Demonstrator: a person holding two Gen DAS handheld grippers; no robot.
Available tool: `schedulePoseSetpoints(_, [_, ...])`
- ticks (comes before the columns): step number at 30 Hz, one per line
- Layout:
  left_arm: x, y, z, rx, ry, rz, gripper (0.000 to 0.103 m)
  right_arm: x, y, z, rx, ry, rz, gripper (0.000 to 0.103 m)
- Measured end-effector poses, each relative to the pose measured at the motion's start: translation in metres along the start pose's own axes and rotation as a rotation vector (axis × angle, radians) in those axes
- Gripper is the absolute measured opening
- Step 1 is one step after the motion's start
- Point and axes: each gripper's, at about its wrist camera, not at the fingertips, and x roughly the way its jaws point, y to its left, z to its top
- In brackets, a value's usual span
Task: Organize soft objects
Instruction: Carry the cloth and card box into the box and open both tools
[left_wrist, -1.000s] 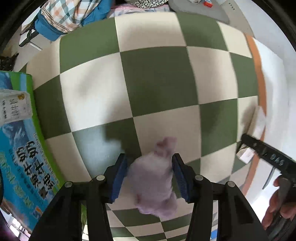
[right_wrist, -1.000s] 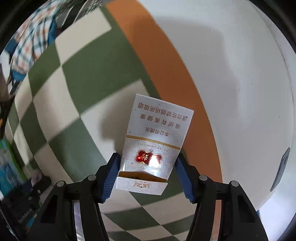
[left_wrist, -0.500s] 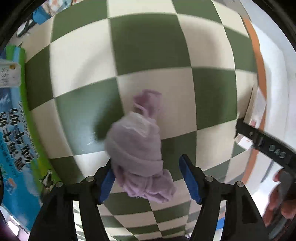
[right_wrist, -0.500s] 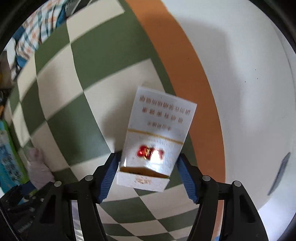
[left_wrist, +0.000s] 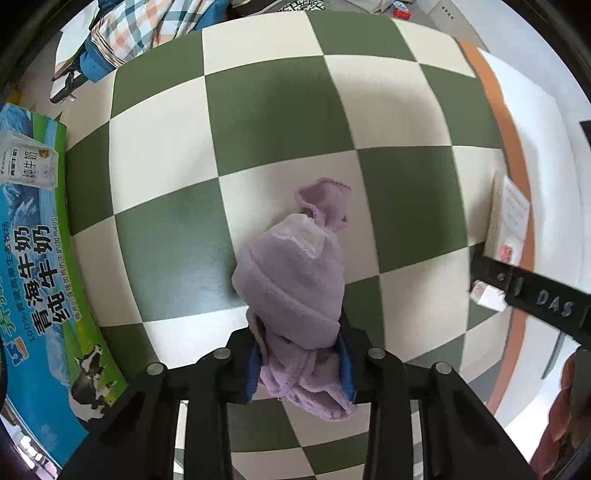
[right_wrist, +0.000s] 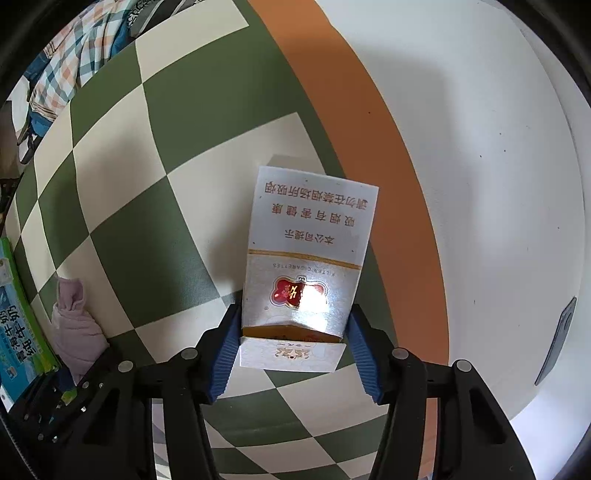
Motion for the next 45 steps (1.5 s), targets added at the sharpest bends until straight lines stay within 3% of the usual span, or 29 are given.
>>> schedulePoseSetpoints(10, [-0.057,0.001,-0.033,0.049,-0.106,-0.064,0.029,-0.022,0.014,-0.044,-0.052,-0.069,0.051,0.058])
schedulePoseSetpoints(11, [-0.07,0.01,-0.023,0.054,-0.121,-0.074,0.029,-0.029,0.017,-0.051,-0.064,-0.086,0.06,0.058])
schedulePoseSetpoints(20, [-0.172,0.064,-0.073,0.033,-0.256,-0.181,0.03,-0.112,0.047,-0.121,-0.179,-0.209,0.157,0.058])
schedulePoseSetpoints(21, [-0.175,0.072,-0.06,0.028,-0.261,-0.183,0.03,-0.122,0.052,-0.128,-0.189,-0.218,0.172,0.058])
schedulePoseSetpoints(22, [-0.183,0.085,-0.069,0.017,-0.27,-0.186,0.03,-0.138,0.052,-0.129,-0.201,-0.226,0.19,0.058])
schedulePoseSetpoints(26, [-0.199,0.142,-0.09,-0.042,-0.288,-0.189,0.03,-0.177,0.096,-0.17,-0.279,-0.26,0.251,0.058])
schedulePoseSetpoints(32, [-0.201,0.249,-0.112,-0.187,-0.294,-0.159,0.03,-0.195,0.208,-0.228,-0.41,-0.259,0.334,0.058])
schedulePoseSetpoints(38, [-0.173,0.343,-0.112,-0.343,-0.239,-0.174,0.03,-0.172,0.309,-0.253,-0.448,-0.248,0.356,0.058])
schedulePoseSetpoints(45, [-0.138,0.389,-0.097,-0.411,-0.178,-0.225,0.03,-0.124,0.377,-0.254,-0.462,-0.248,0.316,0.058])
